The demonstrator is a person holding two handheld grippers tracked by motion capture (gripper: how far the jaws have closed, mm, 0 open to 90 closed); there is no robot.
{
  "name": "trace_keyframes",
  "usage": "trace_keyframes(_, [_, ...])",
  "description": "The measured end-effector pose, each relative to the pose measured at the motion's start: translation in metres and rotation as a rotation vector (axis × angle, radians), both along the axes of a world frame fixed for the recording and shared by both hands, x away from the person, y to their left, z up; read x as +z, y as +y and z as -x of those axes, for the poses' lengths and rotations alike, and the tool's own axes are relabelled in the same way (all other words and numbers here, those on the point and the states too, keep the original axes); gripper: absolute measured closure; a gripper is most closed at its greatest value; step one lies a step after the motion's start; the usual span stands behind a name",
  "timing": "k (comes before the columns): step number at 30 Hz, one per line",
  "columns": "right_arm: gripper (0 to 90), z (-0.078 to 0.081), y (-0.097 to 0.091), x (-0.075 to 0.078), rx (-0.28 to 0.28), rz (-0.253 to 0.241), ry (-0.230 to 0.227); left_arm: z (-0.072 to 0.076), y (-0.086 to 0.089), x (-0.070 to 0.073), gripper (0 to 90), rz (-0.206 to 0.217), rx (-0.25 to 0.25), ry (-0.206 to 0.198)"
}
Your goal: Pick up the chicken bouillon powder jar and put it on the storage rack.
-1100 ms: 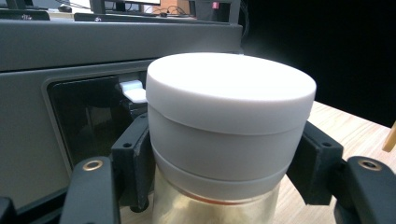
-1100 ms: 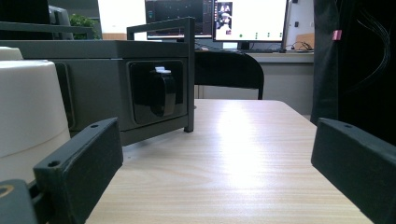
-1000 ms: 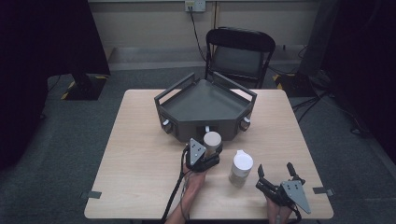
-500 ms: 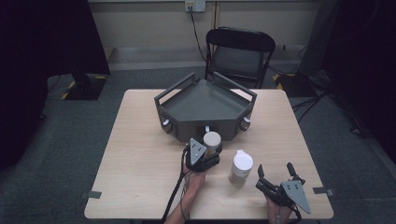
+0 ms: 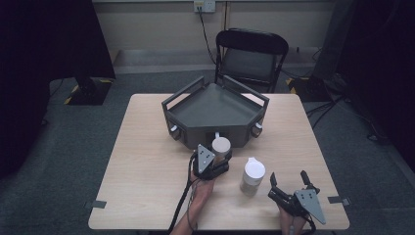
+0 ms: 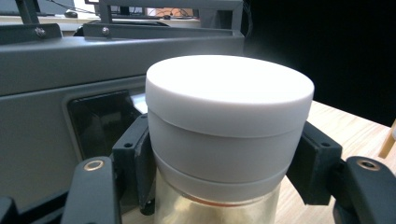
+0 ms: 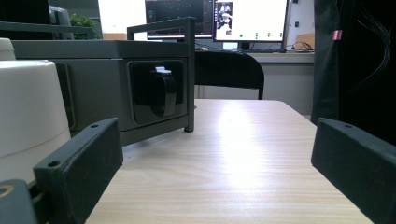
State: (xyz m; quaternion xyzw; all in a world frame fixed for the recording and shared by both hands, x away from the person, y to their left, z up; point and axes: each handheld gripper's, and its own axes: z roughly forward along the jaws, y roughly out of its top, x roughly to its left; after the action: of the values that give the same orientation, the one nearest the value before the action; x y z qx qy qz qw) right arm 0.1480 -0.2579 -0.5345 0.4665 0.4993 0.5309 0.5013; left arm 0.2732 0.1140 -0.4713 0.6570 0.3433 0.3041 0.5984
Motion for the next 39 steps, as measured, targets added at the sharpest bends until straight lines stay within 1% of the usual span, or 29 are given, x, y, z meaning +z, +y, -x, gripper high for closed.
trace_keyframes(4, [1.0, 0.000, 0.000, 0.000, 0.000, 0.000, 0.000, -0.001, 0.003, 0.002, 34.5, 0.000, -0.001, -0.001])
trace_keyframes(6, [1.0, 0.000, 0.000, 0.000, 0.000, 0.000, 0.000, -0.001, 0.004, 0.002, 34.5, -0.007, 0.000, 0.003])
trace_keyframes(9, [1.0, 0.000, 0.000, 0.000, 0.000, 0.000, 0.000, -0.001, 0.006, 0.003, 34.5, -0.006, -0.001, 0.008])
trace_keyframes(13, [1.0, 0.000, 0.000, 0.000, 0.000, 0.000, 0.000, 0.000, 0.007, 0.003, 34.5, -0.016, -0.002, -0.008])
trace_keyframes(19, [1.0, 0.000, 0.000, 0.000, 0.000, 0.000, 0.000, 0.000, 0.011, 0.005, 34.5, -0.009, -0.003, -0.007])
trace_keyframes(22, [1.0, 0.000, 0.000, 0.000, 0.000, 0.000, 0.000, 0.000, 0.013, 0.010, 34.4, -0.020, -0.005, -0.003])
trace_keyframes(24, [1.0, 0.000, 0.000, 0.000, 0.000, 0.000, 0.000, 0.000, 0.014, 0.012, 34.5, -0.027, -0.004, -0.011])
trace_keyframes(28, [1.0, 0.000, 0.000, 0.000, 0.000, 0.000, 0.000, 0.000, 0.017, 0.017, 34.5, -0.027, -0.002, -0.018])
trace_keyframes(31, [1.0, 0.000, 0.000, 0.000, 0.001, 0.000, 0.000, 0.001, 0.019, 0.019, 34.5, -0.017, 0.005, -0.020])
trace_keyframes(36, [1.0, 0.000, 0.000, 0.000, 0.001, 0.000, 0.000, 0.000, 0.023, 0.024, 34.4, -0.012, 0.009, -0.009])
trace_keyframes(39, [1.0, 0.000, 0.000, 0.000, 0.001, 0.000, 0.000, 0.000, 0.026, 0.027, 34.4, -0.009, 0.011, -0.013])
